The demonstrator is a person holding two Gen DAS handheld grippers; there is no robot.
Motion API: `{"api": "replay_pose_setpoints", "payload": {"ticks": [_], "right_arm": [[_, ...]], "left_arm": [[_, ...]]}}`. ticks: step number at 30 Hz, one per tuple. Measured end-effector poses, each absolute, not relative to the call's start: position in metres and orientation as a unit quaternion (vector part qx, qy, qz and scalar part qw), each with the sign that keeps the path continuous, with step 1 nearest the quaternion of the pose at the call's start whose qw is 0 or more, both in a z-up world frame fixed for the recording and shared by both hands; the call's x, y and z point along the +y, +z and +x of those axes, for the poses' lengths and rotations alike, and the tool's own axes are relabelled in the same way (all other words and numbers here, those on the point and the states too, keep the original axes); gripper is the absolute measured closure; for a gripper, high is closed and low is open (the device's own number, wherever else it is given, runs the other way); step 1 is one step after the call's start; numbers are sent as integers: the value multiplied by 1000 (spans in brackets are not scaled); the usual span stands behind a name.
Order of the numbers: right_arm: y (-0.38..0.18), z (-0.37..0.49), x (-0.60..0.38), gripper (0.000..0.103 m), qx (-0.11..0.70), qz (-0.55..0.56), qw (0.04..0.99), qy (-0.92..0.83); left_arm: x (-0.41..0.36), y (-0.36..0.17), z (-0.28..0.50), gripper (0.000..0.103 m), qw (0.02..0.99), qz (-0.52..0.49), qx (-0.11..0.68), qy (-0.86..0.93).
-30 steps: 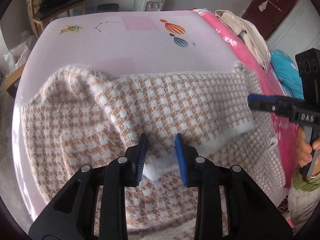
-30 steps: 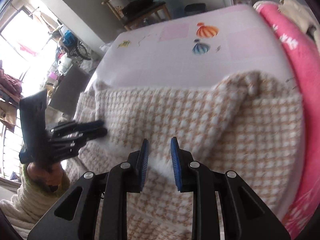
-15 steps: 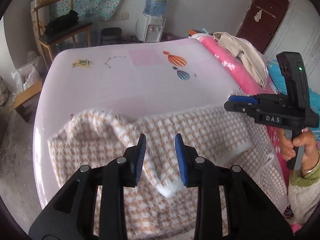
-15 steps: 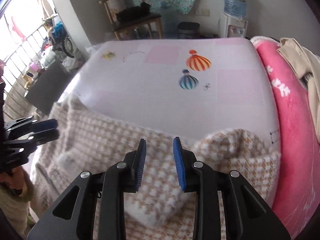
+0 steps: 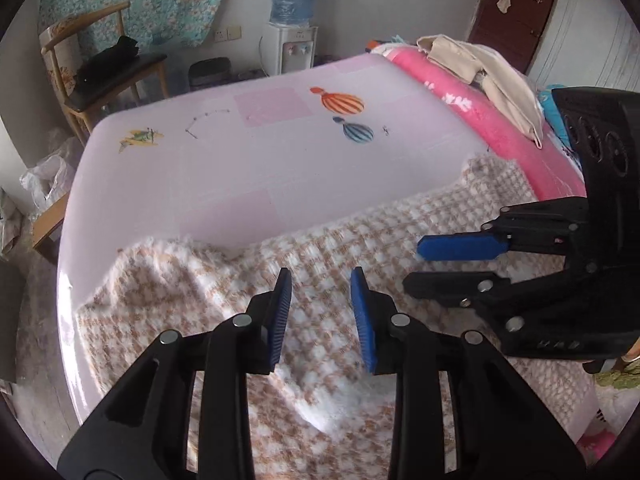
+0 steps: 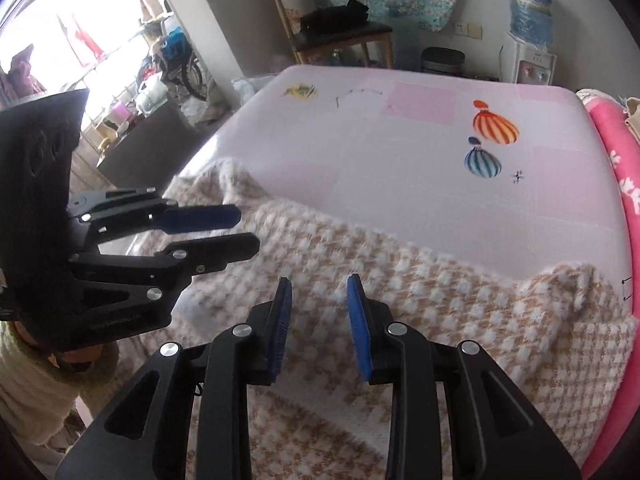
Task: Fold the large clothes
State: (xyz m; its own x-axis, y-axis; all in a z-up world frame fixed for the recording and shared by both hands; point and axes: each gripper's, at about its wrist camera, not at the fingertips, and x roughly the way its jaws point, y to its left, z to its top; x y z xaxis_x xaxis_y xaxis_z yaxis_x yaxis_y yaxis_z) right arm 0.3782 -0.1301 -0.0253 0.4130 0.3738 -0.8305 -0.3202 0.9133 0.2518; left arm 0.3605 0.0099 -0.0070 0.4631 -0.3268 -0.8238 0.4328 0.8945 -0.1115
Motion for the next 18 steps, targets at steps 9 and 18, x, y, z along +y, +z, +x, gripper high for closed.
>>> {"api": "replay_pose_setpoints", "payload": {"ticks": [9,18], "right_arm": [[-29,330,-178,75,507,57,837,199],[-23,329,-183,72,508,58,851,119]], "left_arm": [[14,-23,330,69,850,96,471,-216],[22,-22,325,68,857,62,469,-202]]}}
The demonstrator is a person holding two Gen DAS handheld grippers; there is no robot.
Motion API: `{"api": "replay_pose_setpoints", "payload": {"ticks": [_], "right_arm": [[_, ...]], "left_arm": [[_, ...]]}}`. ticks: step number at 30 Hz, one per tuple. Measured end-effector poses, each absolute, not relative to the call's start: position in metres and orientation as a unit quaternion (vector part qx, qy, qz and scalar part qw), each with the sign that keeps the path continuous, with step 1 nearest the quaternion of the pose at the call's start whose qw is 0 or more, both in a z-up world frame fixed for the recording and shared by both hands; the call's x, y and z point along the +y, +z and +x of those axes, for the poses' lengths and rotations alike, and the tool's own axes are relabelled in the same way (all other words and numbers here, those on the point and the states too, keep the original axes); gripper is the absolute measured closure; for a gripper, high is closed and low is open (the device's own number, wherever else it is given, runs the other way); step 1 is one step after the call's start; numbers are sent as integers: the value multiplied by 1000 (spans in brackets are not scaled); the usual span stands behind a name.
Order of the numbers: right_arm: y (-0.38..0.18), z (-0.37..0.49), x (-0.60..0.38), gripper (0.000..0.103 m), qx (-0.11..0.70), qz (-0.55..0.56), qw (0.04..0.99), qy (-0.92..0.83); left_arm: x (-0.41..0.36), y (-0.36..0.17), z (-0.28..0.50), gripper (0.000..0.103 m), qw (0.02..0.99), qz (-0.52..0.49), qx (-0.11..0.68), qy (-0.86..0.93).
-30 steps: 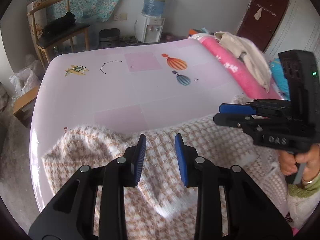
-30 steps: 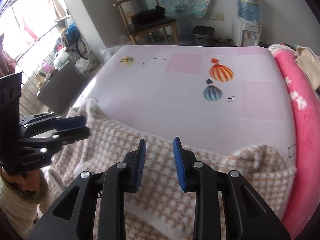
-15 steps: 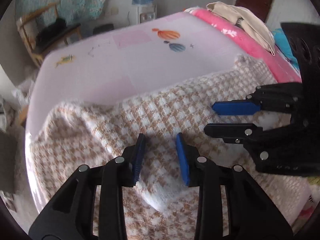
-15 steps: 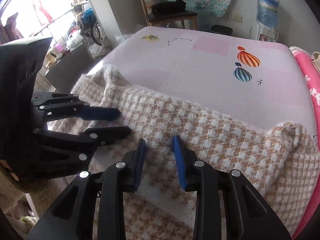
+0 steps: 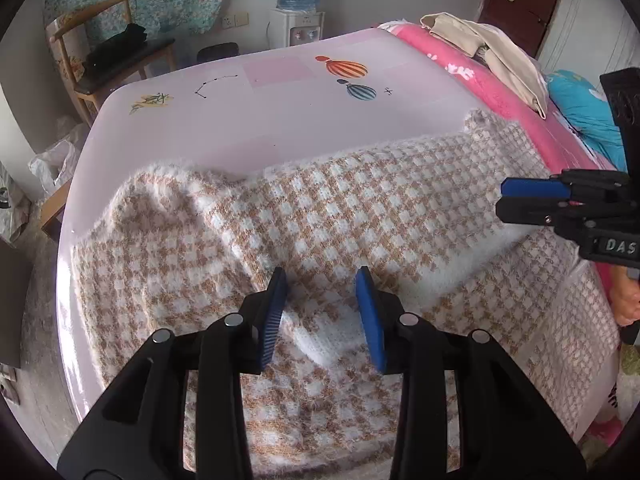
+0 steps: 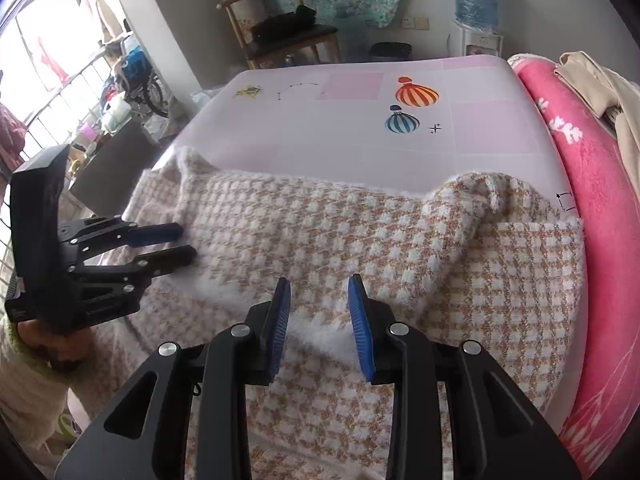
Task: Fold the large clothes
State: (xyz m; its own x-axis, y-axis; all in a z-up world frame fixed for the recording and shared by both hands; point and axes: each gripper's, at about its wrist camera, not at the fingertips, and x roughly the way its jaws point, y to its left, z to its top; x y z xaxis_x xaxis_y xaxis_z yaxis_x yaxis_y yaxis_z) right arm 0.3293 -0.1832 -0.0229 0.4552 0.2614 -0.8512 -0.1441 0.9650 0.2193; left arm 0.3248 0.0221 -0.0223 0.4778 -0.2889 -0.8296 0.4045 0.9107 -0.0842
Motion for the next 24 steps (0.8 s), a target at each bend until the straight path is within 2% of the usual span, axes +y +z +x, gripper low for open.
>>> {"api": "replay_pose_setpoints", "payload": {"ticks": [3,5,6,7,9,11,13,18,24], "right_arm": [[-29,321,-184,72,503,51,856,112],[-18,309,-184,72,507,53,856,91],[-13,301,-184,69,506,53,856,86],[-7,291,-185,58,503,54,859,83],[5,272,-186,46,490,62,865,87],[14,251,-186,42,481,77,868,97],[17,232,-184,31,478,91,867,109],[15,189,-166,26,481,89,862,136],[-5,153,-148,25,489,86,854,155]], "left_arm": [[24,-20,324,68,858,45,472,-197],[29,-14,319,61,859,41,475,-184],[33,-11,315,55,861,41,475,-174],[38,-6,309,54,864,36,473,-170],[48,5,294,53,867,24,467,-169],[58,15,276,48,873,16,460,-160],[69,22,254,44,879,8,452,-151],[102,29,199,39,889,-22,442,-121],[136,14,146,39,894,-52,438,-73]]}}
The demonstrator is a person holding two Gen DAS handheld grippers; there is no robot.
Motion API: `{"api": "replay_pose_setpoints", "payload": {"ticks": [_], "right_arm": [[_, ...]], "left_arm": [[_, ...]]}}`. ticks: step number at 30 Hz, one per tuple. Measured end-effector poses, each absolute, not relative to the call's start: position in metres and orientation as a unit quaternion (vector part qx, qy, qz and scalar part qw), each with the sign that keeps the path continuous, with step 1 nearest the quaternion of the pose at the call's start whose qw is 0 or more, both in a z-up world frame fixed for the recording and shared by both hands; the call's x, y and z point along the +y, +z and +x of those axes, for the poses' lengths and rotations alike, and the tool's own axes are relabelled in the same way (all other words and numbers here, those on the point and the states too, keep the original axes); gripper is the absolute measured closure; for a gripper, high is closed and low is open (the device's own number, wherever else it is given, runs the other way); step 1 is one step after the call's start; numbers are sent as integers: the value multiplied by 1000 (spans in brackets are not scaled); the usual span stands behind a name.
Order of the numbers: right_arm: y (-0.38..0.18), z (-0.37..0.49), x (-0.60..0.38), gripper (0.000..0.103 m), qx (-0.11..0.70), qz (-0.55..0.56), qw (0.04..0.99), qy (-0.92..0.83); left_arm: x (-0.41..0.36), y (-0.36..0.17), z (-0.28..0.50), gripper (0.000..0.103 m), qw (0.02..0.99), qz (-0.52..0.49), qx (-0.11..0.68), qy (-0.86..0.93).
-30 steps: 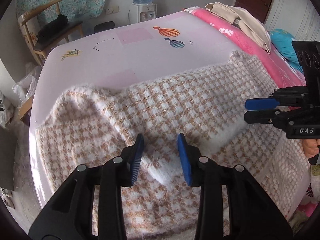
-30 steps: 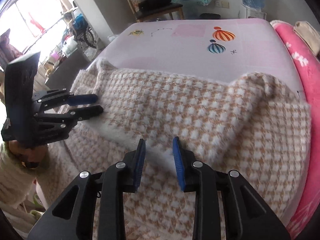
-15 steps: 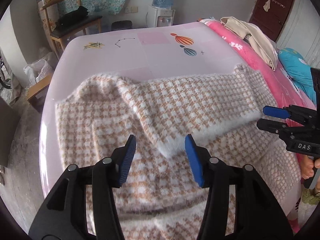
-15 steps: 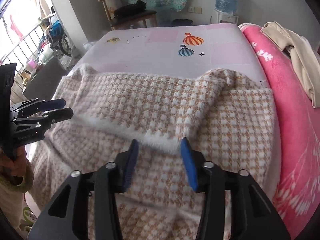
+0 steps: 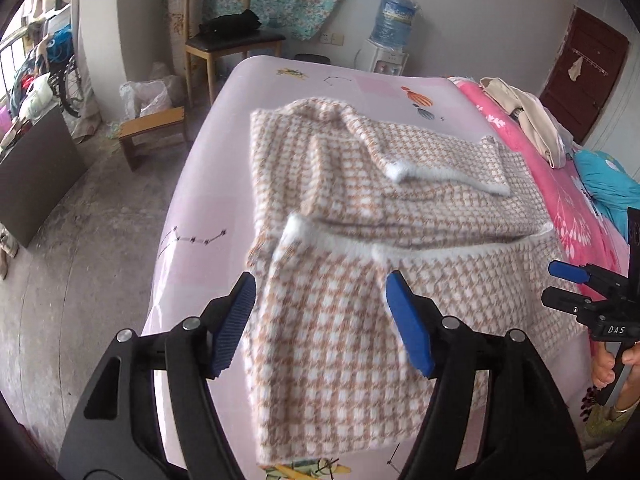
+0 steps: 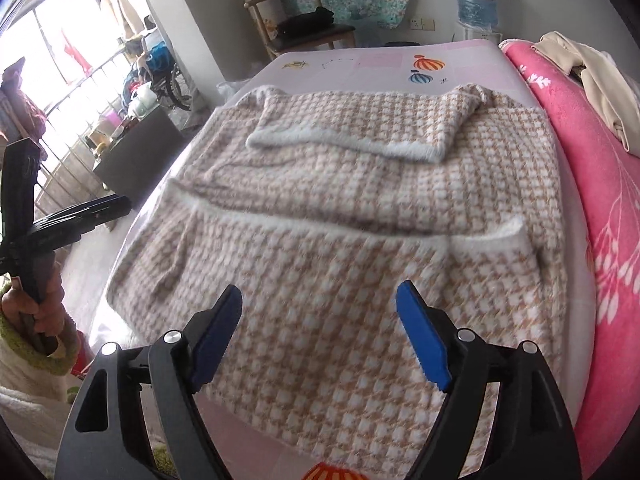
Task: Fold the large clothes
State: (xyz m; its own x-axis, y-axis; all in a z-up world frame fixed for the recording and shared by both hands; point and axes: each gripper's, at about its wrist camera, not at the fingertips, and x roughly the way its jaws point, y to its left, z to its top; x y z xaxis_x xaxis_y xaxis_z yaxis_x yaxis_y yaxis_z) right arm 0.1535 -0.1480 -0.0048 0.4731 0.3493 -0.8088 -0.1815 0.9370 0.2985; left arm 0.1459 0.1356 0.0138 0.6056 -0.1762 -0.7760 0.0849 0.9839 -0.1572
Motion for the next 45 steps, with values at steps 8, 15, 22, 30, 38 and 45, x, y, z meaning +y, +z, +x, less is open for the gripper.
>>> {"api": "replay_pose_setpoints", "payload": {"ticks": [8,15,22,30,38,45], "right_arm": [[-33,149,-140,25,520,73,841,134],[-36,152,-143,25,522,90,838,129],[-36,153,-141,25,524,86,838,126],[-38,155,-142,25,526,88,836,127],[-40,154,-143,24,522,93,838,132],[-41,152,-145,24,519,95,839,135]], "left_arm": [[152,-12,145,57,891,-78,441,-80],[151,-40,187,63,869,-87,473,-114],[156,-48,201,63,857,-113,481,-147],[168,-55,208,63,827,-194,489,-201],[155,-46,204,67,832,-174,483,-210],[124,-44,200,68,851,-53,507,-127]]}}
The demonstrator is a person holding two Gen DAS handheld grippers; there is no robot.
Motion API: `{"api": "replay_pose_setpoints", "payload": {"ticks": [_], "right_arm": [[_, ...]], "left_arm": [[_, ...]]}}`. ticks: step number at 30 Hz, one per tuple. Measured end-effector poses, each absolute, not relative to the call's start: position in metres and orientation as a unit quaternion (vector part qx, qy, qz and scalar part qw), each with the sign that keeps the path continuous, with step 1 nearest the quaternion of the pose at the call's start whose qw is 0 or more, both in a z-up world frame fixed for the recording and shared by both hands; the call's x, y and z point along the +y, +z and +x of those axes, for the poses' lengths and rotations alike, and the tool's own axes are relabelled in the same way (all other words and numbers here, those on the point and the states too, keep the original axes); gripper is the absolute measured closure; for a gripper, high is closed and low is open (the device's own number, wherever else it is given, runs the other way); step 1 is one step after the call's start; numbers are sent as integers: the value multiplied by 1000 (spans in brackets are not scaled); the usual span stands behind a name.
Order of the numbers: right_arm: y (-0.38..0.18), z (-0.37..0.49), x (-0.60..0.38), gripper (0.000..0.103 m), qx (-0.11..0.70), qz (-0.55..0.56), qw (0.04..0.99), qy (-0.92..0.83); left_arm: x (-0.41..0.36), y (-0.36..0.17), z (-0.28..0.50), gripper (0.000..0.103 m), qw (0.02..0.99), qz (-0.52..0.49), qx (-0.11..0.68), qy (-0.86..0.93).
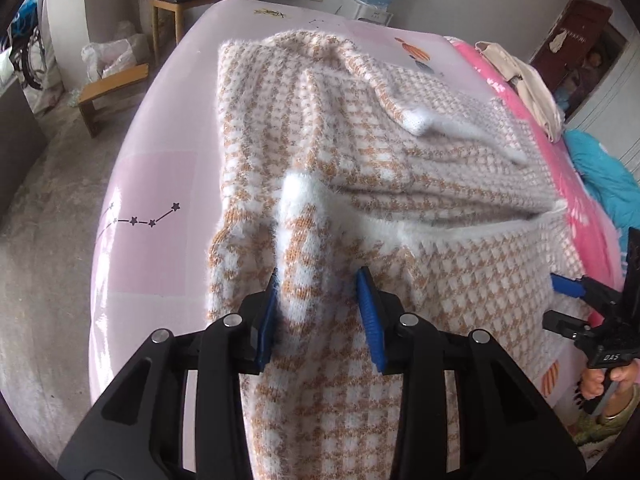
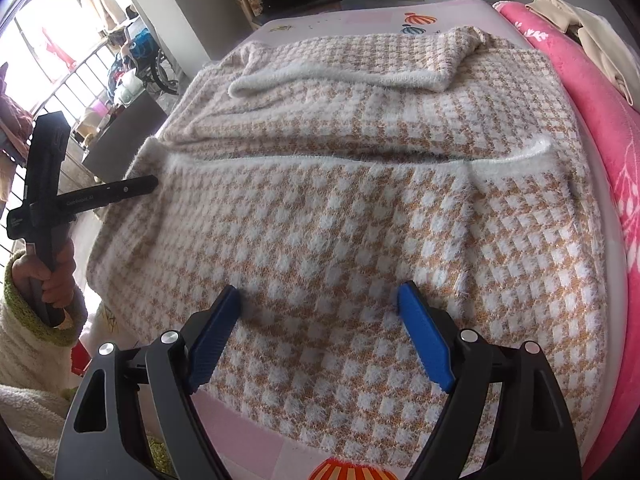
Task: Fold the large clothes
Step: 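Pinch the white fold edge with the left gripper and hold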
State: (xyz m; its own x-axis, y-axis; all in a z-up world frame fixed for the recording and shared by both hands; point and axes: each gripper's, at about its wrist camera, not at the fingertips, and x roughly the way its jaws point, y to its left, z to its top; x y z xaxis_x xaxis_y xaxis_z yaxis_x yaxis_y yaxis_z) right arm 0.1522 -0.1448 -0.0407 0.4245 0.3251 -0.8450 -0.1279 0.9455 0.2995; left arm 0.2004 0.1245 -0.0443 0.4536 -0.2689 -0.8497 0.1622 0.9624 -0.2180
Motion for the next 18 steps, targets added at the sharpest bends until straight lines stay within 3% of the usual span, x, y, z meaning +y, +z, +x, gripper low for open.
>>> {"api": "replay_pose_setpoints", "payload": {"ticks": [7,18], "right_arm": [[-40,149,-144,23,517,95,840,133],[-40,149,-144,23,516,96,840,133]], "left_arm": [[95,-43,192,67,865,49,494,-72],[93,-39,189,67,868,59,490,-58]]}}
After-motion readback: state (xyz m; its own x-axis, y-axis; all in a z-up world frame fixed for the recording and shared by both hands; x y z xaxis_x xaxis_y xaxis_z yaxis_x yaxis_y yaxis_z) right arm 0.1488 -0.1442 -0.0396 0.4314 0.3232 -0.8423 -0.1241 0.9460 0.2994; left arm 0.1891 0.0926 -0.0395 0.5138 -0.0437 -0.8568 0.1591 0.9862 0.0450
